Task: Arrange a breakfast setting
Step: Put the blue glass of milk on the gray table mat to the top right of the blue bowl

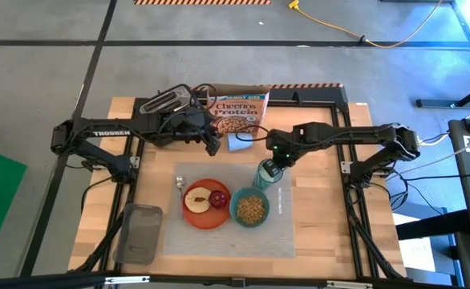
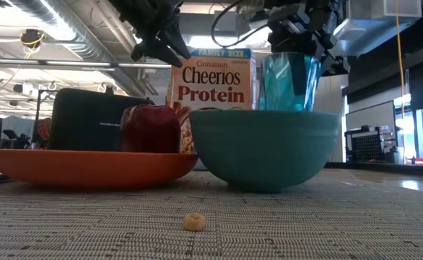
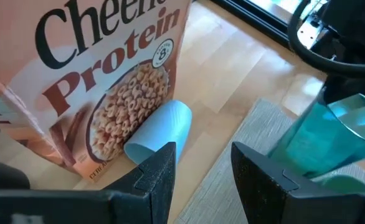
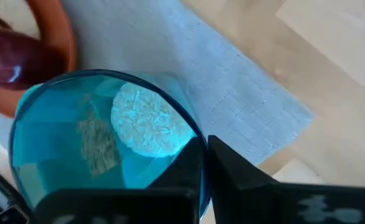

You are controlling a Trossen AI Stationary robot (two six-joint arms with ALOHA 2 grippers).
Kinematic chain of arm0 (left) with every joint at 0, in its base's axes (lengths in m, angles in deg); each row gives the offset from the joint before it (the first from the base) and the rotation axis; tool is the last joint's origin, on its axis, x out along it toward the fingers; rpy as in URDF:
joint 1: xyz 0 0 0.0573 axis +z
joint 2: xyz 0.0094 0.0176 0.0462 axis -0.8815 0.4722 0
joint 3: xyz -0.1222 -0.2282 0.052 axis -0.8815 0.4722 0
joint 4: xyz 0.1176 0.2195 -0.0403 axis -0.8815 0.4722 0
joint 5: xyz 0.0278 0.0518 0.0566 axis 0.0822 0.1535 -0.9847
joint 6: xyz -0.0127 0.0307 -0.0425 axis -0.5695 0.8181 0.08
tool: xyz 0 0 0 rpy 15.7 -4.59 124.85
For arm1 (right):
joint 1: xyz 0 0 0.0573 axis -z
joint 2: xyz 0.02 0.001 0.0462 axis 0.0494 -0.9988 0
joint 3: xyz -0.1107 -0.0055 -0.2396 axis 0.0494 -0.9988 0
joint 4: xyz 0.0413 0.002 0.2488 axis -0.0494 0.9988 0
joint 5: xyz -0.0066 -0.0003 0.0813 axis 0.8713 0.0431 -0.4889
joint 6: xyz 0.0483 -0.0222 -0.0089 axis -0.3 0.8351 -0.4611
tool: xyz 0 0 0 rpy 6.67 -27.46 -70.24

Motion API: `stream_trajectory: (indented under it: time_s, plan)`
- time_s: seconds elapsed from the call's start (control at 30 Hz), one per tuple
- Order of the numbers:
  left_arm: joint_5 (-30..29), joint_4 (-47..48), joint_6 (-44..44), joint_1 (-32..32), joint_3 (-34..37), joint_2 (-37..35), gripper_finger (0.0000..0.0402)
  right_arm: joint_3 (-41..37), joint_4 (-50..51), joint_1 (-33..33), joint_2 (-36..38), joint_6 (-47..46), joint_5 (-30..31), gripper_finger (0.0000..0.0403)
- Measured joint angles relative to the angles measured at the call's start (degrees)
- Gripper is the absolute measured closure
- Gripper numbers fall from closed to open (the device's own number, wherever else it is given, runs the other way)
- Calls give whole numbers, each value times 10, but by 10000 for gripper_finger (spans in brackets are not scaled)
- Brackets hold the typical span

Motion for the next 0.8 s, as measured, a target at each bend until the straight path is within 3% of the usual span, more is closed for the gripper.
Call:
stream_trajectory:
  time_s: [0.53, 0.8]
  plan:
    - [2, -9, 8, -1, 0, 32, 252, 0, 27, 0, 5, -16, 13, 399]
    - [6, -75, 9, -2, 0, 95, 252, 1, 26, 0, 5, -14, 30, 348]
